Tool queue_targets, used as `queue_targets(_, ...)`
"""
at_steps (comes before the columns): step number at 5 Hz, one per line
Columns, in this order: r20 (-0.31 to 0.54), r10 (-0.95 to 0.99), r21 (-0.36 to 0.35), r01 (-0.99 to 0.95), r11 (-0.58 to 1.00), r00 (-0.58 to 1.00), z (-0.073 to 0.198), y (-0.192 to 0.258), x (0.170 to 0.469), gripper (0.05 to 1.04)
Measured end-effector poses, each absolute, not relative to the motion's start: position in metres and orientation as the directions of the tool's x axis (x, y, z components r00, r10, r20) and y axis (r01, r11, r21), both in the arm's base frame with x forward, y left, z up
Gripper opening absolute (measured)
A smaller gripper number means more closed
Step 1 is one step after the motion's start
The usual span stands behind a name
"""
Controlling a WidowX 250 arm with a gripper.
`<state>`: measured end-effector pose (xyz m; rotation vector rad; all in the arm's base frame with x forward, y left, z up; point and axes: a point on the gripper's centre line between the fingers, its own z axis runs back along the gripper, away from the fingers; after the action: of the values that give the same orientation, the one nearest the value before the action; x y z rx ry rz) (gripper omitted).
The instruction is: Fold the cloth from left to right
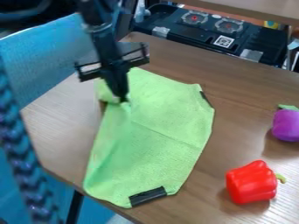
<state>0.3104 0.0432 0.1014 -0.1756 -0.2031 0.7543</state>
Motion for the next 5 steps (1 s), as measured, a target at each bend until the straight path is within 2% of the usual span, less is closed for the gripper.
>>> queue_targets(1, 0.111, 0.708, -0.212, -0.680, 0.702, 0.697, 0.110, 0.029, 0.332, 0.052)
queue_targets(3, 0.191, 0.716, -0.172, -0.696, 0.697, 0.671, 0.136, 0.003, 0.373, 0.052)
queue_targets(4, 0.249, 0.702, -0.146, -0.691, 0.708, 0.667, 0.147, 0.000, 0.388, 0.058)
queue_targets(5, 0.266, 0.694, -0.125, -0.691, 0.712, 0.668, 0.150, -0.010, 0.395, 0.096)
